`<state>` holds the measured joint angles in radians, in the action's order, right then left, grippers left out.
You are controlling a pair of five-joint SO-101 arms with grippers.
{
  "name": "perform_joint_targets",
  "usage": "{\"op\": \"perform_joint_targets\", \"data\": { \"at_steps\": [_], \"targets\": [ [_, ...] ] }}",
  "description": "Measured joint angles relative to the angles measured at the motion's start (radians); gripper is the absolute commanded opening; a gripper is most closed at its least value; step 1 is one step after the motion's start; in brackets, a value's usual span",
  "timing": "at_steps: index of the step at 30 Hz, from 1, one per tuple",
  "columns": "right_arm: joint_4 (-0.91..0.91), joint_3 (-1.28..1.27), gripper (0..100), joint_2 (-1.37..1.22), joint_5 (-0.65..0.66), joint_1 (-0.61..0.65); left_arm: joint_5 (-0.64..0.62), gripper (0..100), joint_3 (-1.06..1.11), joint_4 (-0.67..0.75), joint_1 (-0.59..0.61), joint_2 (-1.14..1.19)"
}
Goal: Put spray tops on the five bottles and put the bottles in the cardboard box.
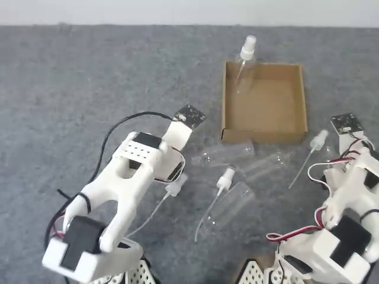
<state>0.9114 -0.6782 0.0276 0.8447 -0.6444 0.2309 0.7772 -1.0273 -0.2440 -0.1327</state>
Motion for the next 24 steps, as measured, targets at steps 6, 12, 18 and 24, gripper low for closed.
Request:
{"op": "perform_joint_targets", "data": {
  "at_steps": [6,12,18,24],
  "targets": [
    [0.0,-0.002,3.8,0.002,0.0,-0.003,0.0,13,-0.043,-0.086,0.0,-0.11],
    [0.0,-0.002,3.8,0.002,0.0,-0.003,0.002,13,0.012,-0.074,-0.115,-0.127],
    [0.0,-0.002,3.8,0.002,0.0,-0.003,0.005,13,0.115,0.035,-0.144,-0.127],
    [0.0,-0.003,3.8,0.002,0.0,-0.003,0.005,13,0.132,0.084,-0.106,-0.127]
  ]
}}
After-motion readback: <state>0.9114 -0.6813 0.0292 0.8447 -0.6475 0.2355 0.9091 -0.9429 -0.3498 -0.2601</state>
